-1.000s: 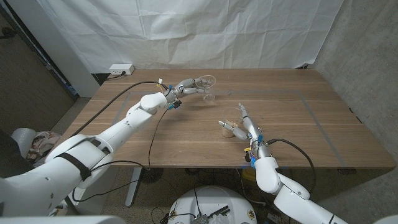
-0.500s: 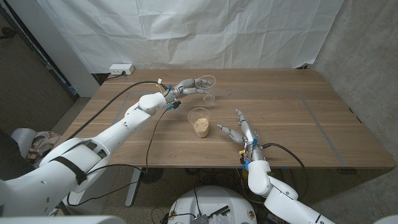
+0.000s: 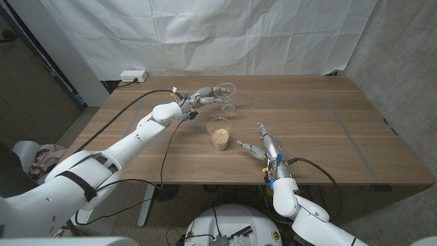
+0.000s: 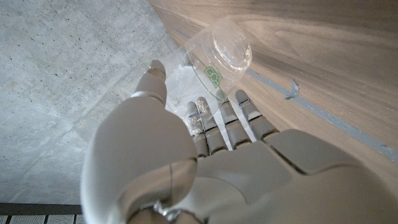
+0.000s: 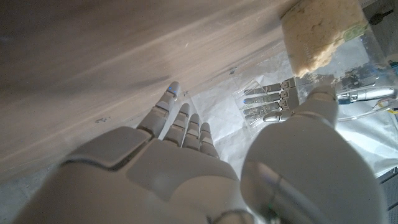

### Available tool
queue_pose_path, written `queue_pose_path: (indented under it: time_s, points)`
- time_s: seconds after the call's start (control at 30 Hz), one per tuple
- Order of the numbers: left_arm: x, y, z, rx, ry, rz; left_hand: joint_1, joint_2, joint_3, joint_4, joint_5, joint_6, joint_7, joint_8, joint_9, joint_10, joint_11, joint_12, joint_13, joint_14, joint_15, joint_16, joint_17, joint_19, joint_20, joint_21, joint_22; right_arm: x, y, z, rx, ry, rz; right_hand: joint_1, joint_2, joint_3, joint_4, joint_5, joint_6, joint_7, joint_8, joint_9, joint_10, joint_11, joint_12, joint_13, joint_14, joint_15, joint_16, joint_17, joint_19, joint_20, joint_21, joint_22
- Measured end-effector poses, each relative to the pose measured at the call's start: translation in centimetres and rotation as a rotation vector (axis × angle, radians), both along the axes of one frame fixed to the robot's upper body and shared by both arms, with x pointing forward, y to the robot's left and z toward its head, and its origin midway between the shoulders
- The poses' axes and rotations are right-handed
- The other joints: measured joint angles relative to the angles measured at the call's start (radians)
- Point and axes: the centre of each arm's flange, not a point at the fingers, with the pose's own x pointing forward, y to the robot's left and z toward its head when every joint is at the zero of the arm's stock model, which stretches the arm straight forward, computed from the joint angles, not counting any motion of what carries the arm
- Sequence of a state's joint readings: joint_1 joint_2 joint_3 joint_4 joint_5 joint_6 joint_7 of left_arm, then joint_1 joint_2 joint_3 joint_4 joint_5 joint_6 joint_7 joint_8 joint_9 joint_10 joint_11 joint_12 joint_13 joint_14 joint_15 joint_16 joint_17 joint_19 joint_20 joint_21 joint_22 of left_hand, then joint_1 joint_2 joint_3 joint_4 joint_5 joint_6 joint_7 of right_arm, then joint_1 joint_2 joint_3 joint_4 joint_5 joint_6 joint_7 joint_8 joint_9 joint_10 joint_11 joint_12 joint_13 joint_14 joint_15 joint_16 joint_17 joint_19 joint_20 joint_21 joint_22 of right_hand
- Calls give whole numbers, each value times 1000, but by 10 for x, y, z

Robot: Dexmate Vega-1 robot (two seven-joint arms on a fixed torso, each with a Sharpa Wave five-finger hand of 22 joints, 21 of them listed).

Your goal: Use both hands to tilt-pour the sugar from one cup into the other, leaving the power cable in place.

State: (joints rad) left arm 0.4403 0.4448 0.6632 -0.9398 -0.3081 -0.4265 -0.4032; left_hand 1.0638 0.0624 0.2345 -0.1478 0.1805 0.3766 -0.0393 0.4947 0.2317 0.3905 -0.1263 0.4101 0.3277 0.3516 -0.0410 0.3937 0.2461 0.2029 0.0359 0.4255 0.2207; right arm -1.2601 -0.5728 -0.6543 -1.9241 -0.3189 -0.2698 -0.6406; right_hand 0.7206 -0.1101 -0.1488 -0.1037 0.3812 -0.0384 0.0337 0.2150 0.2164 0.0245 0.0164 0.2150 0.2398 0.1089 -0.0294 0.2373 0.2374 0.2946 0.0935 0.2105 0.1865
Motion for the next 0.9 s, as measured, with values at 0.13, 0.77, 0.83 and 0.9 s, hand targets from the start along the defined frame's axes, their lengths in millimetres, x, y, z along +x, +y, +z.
queue_pose_path:
  time_s: [0.13, 0.77, 0.83, 0.9]
  points:
    - [-1, 0, 1, 0, -3, -7, 0, 0, 0, 0, 0, 0, 0, -2, 0, 0, 0, 0, 4, 0, 0, 0, 0, 0, 0, 4, 0, -1, 5, -2, -7, 25, 28, -22, -5, -20, 8, 0, -29, 8, -9, 0, -26, 5, -8, 0, -35, 14, -13, -1, -37, 30, -11, -3]
    - [-18, 22, -5, -48, -20, -15, 0, 0, -1, 1, 0, -2, -2, -1, -2, 2, 1, -8, 9, 0, 0, 6, -5, 0, 0, 8, 0, 4, 49, -4, -30, 82, 170, -44, -14, -60, 18, 4, -82, 25, -23, 0, -76, 33, -23, -3, -102, 31, -34, -5, -119, 47, -24, -3]
    - [-23, 29, -8, -59, -23, -9, 0, 0, -1, 1, 0, -2, -2, -1, -2, 4, 0, -8, 9, 0, 0, 6, -5, 0, 0, 8, 0, 4, 56, -3, -36, 77, 192, -44, -14, -65, 18, 4, -82, 25, -23, 0, -76, 33, -23, -3, -102, 31, -34, -8, -126, 40, -19, -3]
    - [-22, 30, -7, -71, -24, -2, 0, 0, -1, 1, 0, -2, -2, -1, -2, 7, 0, -8, 9, 0, 0, 6, -5, 0, 0, 8, 0, 5, 59, -2, -37, 77, 196, -44, -14, -66, 20, 4, -82, 25, -23, 0, -76, 33, -23, -3, -102, 31, -34, -10, -126, 40, -17, -3]
